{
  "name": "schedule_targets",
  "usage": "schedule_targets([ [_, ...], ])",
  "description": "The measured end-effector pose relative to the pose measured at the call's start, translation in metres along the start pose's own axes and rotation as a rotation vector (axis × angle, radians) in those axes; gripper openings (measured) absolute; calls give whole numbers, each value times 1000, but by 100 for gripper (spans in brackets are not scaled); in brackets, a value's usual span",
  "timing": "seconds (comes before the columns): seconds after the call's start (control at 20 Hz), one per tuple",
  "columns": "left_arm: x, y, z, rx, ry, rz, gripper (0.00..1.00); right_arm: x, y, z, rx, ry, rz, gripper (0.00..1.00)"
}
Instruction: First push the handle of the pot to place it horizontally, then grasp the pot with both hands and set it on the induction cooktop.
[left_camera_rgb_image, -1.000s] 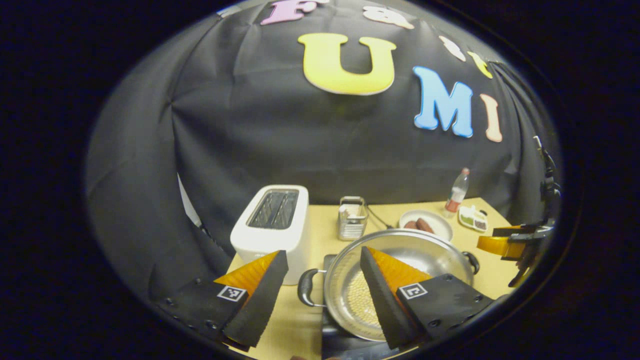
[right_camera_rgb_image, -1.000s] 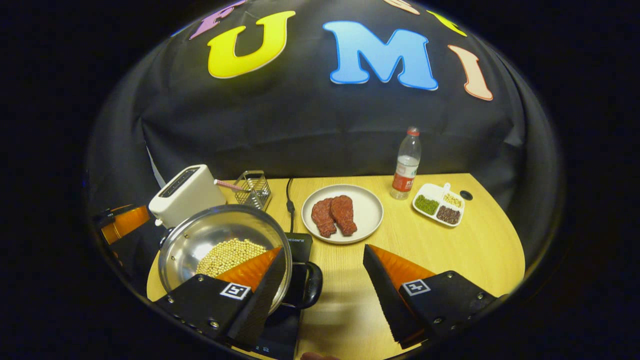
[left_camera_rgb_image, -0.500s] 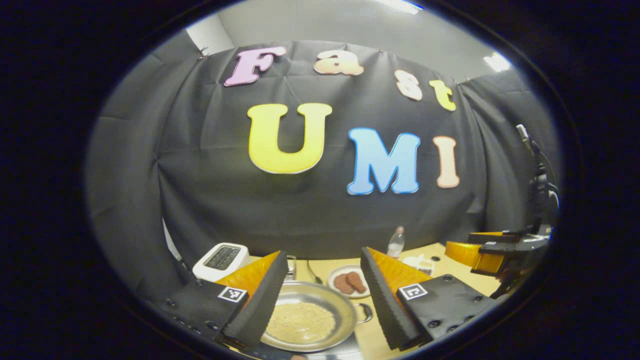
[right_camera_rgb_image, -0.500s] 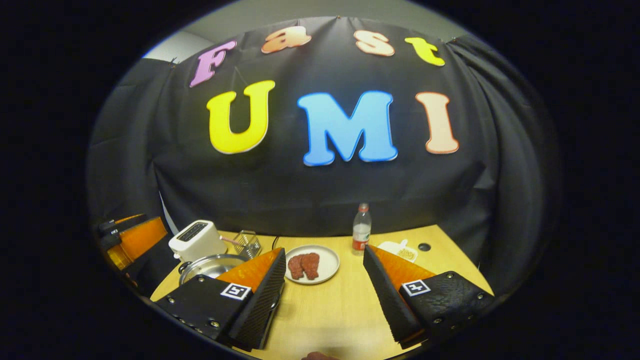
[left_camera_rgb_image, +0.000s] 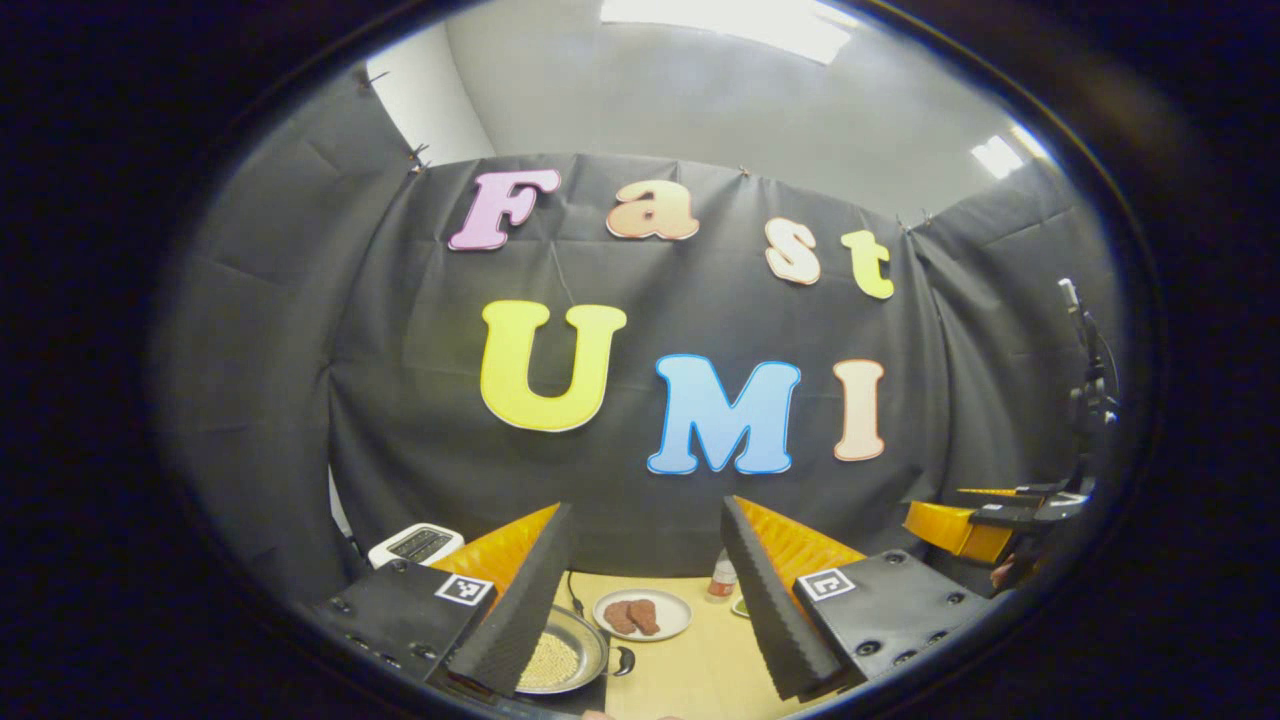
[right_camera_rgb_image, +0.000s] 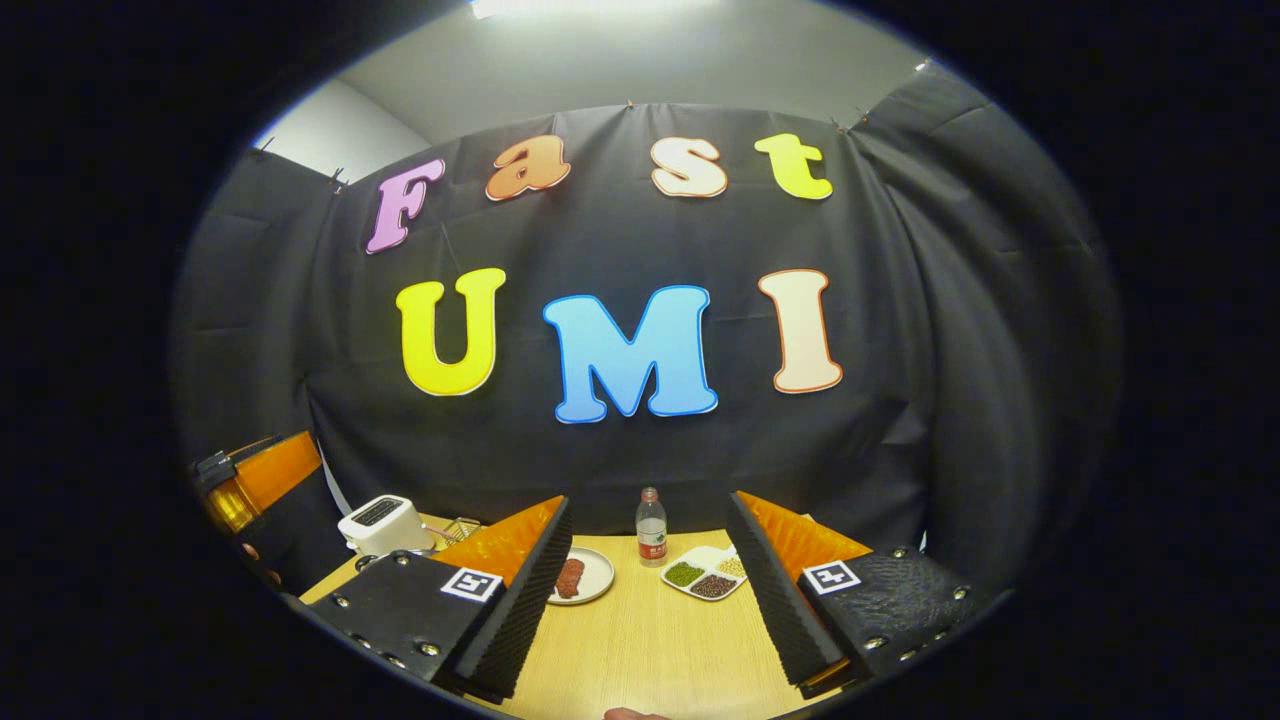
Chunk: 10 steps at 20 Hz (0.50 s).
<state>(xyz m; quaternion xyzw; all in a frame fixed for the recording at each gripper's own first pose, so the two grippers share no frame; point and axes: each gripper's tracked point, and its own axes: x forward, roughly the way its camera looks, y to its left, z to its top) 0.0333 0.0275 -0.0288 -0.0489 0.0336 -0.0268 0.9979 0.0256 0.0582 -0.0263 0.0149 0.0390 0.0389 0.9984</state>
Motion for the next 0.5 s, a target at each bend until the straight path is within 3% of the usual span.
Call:
schedule_targets([
  [0.15, -15, -10, 2, 21, 5, 34, 99, -5, -10, 11, 1, -14, 27, 94],
  [0.25, -22, -13, 0, 41, 12, 61, 92, -9, -11, 15, 10, -14, 58, 94],
  [0.3, -24, -18, 1, 36, 10, 67, 99, -13, -10, 16, 21, -11, 71, 94],
  [0.45, -35, -26, 8, 16, 1, 63, 92, -20, -19, 19, 33, -8, 74, 94],
  [0.5, -37, -29, 12, 13, -5, 50, 95, -23, -23, 22, 29, -16, 60, 94],
])
